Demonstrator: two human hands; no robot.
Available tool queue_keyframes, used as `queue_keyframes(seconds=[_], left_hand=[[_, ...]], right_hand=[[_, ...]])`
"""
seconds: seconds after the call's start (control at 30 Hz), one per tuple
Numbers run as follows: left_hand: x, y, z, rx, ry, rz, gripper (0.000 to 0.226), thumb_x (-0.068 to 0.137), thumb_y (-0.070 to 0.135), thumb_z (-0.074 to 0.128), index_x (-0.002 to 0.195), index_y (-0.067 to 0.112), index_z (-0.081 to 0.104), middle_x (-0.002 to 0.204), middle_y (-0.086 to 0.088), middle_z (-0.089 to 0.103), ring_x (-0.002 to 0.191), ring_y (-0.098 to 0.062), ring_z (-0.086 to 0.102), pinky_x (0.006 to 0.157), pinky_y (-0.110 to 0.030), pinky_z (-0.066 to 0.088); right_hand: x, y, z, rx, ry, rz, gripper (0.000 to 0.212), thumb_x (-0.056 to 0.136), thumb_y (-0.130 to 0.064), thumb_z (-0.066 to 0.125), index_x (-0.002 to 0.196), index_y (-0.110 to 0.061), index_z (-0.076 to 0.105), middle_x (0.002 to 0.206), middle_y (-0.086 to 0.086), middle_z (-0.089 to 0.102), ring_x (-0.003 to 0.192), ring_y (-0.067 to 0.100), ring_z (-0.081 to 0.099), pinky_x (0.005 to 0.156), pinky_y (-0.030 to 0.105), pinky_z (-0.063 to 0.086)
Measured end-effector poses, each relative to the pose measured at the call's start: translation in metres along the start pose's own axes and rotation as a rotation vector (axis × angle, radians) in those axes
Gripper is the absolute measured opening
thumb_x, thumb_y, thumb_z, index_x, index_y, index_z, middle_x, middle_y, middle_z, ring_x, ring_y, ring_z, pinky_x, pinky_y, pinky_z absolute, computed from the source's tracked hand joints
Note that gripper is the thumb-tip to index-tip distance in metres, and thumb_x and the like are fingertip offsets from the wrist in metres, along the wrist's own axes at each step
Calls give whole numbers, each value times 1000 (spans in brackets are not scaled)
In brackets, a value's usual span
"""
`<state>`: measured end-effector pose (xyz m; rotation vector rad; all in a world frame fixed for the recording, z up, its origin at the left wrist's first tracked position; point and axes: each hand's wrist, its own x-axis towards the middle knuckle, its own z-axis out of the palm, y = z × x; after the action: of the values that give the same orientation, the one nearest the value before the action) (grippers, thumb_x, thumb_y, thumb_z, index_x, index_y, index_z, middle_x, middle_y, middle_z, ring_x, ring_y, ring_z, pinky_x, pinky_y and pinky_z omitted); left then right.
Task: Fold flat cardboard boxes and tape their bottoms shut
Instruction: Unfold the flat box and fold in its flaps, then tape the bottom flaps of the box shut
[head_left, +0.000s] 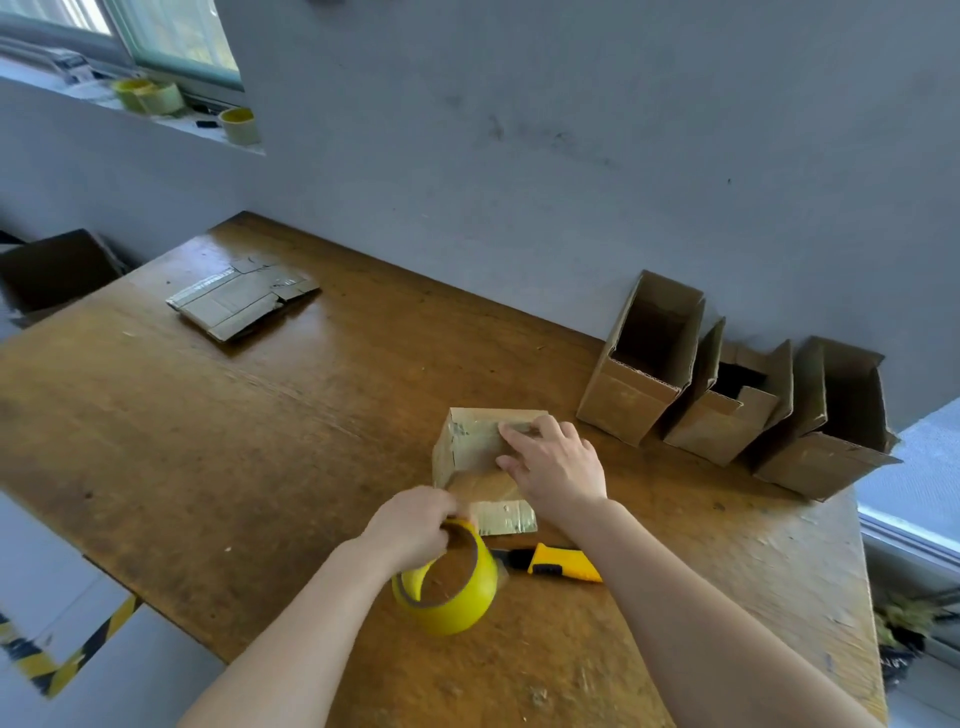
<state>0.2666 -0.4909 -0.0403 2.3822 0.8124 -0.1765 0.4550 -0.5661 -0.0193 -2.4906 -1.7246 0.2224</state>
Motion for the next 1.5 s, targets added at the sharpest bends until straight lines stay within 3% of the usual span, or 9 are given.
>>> queue_keyframes(seconds=[0.13, 0.23, 0.37, 0.53, 0.87, 1.17, 1.33, 1.4, 1.5], left_hand=[[0, 14, -36, -439, 107, 78, 15, 74, 27, 65, 85, 29, 74, 85, 13, 72, 83, -1, 65, 78, -30, 54], [-1, 15, -42, -666, 213, 118, 10, 88, 17, 64, 93, 19, 72, 88, 0, 72, 85, -19, 67, 74, -39, 55], [0, 20, -38, -971, 393, -50, 15, 84, 34, 60, 90, 35, 73, 87, 4, 73, 86, -14, 68, 68, -28, 56], [14, 23, -33, -503, 502, -239, 8, 89, 20, 61, 93, 20, 68, 92, 12, 67, 90, -9, 60, 73, -29, 49], [6, 15, -30, -481, 553, -257, 14, 91, 16, 59, 87, 29, 60, 79, 20, 53, 71, 9, 45, 60, -9, 34], [-10, -11, -22, -456, 620, -378, 15, 87, 19, 58, 72, 22, 54, 74, 0, 63, 76, -21, 61, 61, -32, 44], [-9, -13, -18, -416, 686, -379, 23, 88, 27, 55, 67, 21, 47, 64, 2, 58, 64, -19, 55, 55, -35, 41], [-9, -12, -15, -386, 682, -382, 21, 89, 30, 55, 70, 22, 48, 68, 1, 60, 66, -21, 57, 57, -37, 45], [-11, -14, -16, -330, 660, -359, 12, 92, 31, 51, 81, 27, 54, 79, 1, 66, 72, -20, 61, 60, -39, 52]], right_hand=[[-3, -6, 2, 33, -5, -3, 48, 95, -56, 37, 141, -43, 37, 132, 2, 41, 115, 26, 38, 93, 38, 41], [-4, -6, 0, 34, -15, -22, 47, 97, -54, 35, 142, -43, 34, 133, 3, 40, 115, 25, 38, 93, 38, 41], [-7, -12, -4, 50, -32, -14, 49, 96, -55, 39, 142, -42, 34, 130, 3, 40, 116, 24, 37, 93, 37, 40], [-9, -16, -5, 25, -61, -23, 46, 91, -37, 57, 135, -35, 44, 131, 5, 38, 115, 25, 38, 92, 36, 43], [-12, -24, -3, -17, -69, -63, 49, 91, -40, 56, 136, -37, 40, 128, 6, 39, 113, 26, 40, 91, 35, 43], [-4, -52, 4, 109, -133, -103, 39, 92, -41, 50, 131, -40, 51, 133, 1, 38, 116, 25, 34, 96, 38, 36], [-8, -61, -14, 774, -198, 113, 61, 93, -67, 22, 104, -29, 69, 120, -3, 58, 117, 22, 45, 105, 49, 30], [-15, -67, -25, 881, -179, 33, 64, 84, -78, 35, 74, -23, 66, 90, -9, 65, 94, 16, 57, 92, 46, 41], [-19, -76, -33, 1097, -302, 14, 42, 80, -57, 68, 88, -15, 71, 83, -1, 72, 79, 15, 68, 75, 37, 56]])
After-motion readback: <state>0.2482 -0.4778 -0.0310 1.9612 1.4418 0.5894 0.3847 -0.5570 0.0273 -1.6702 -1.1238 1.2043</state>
